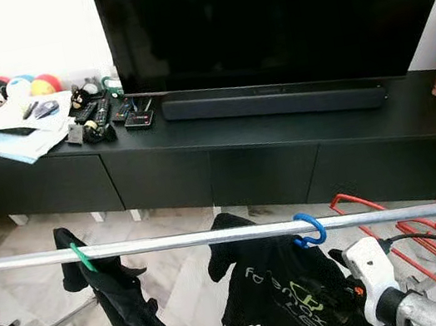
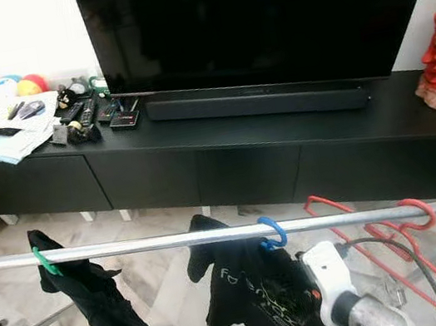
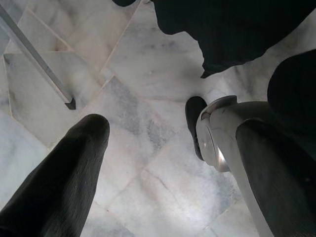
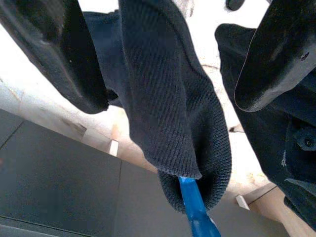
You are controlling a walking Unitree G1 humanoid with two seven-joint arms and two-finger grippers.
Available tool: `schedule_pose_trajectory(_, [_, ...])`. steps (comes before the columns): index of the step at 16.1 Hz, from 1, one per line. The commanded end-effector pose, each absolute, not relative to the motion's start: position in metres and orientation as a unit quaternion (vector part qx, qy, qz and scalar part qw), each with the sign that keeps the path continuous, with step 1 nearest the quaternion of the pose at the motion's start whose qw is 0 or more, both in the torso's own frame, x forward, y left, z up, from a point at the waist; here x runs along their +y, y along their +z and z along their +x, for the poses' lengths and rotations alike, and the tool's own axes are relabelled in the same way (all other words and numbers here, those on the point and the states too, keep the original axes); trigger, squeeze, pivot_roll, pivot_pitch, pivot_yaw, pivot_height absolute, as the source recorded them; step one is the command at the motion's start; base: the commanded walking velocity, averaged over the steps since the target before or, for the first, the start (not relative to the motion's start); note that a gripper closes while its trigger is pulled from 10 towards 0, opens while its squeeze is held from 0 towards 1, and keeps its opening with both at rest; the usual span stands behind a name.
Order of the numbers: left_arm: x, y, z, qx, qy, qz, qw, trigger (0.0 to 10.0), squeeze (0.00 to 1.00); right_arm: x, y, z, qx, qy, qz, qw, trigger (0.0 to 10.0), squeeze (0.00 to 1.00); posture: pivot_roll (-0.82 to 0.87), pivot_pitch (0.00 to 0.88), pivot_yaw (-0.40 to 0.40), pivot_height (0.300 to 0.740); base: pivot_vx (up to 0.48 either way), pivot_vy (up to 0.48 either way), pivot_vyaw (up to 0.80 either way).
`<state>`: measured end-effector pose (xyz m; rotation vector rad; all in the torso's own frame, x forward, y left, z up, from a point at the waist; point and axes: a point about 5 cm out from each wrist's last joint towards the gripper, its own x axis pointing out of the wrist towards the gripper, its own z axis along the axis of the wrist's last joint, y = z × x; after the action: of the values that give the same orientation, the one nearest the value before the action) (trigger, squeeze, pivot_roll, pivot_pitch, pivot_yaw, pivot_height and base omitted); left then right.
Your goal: Hang hanger
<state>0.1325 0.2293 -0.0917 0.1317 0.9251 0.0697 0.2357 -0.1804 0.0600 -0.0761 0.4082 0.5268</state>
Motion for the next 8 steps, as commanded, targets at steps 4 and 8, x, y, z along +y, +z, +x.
schedule_pose_trajectory(4, [0.2265,-0.0955,0.1235,0.459,0.027,0.068,0.885,10.0,0.00,-0.1839,0.0492,0.2363,0.211,0.257,-0.049,0.942,2.3,0.00,-0.08,0.087,-0.045,0.721,0.000,0.000,0.00])
schedule_pose_trajectory(8, [0.2282,-0.0954,0.1227,0.461,0.025,0.069,0.884,10.0,0.00,-0.1833,0.0458,0.2350,0.215,0.261,-0.055,0.940,0.0,0.00,-0.07,0.089,-0.043,0.721,0.000,0.000,0.00])
